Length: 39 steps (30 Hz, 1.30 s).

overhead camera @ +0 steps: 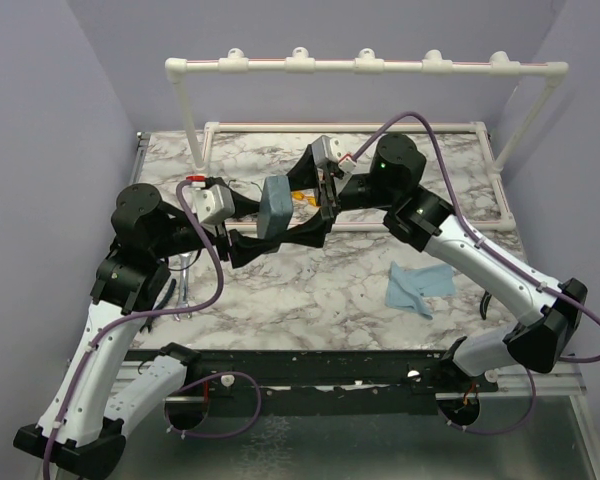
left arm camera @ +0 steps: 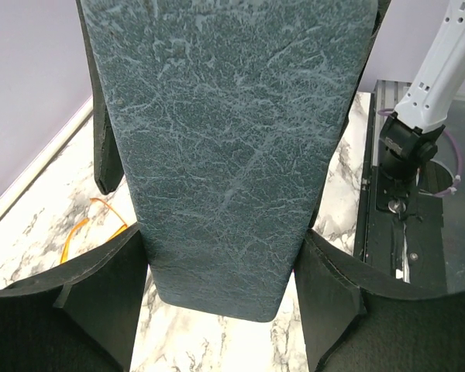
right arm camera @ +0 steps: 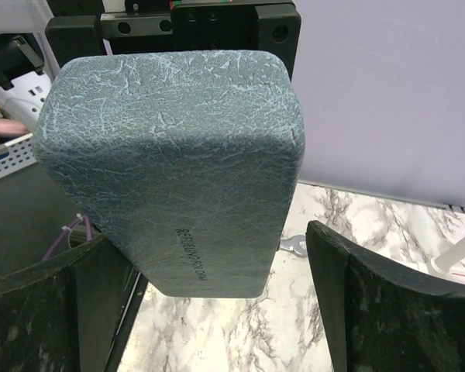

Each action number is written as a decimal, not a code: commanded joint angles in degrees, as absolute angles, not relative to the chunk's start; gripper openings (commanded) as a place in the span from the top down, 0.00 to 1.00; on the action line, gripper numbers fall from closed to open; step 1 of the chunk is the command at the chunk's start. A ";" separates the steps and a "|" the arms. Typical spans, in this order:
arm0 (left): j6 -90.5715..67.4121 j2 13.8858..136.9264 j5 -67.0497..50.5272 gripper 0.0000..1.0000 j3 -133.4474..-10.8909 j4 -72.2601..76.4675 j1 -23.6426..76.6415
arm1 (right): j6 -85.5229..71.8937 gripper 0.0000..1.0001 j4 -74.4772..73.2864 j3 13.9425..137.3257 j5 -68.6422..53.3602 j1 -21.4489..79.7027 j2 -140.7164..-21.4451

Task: Organize the sunglasses
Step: Open the sunglasses case at the center of the board.

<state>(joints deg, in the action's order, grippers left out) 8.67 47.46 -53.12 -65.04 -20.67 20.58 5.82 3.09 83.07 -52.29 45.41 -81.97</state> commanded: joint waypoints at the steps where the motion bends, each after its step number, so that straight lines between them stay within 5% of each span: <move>1: 7.80 46.45 -58.00 1.00 -66.51 -19.68 20.92 | 6.10 0.12 5.73 81.12 -45.10 43.51 -81.95; 39: -2.55 45.81 -59.76 1.00 -67.15 -12.64 20.92 | 1.24 0.14 7.13 77.19 -40.01 33.74 -82.10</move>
<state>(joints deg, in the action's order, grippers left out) 0.89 48.86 -50.13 -65.04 -16.53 19.49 1.98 5.72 78.94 -52.16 38.17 -79.88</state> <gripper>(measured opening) 0.681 0.873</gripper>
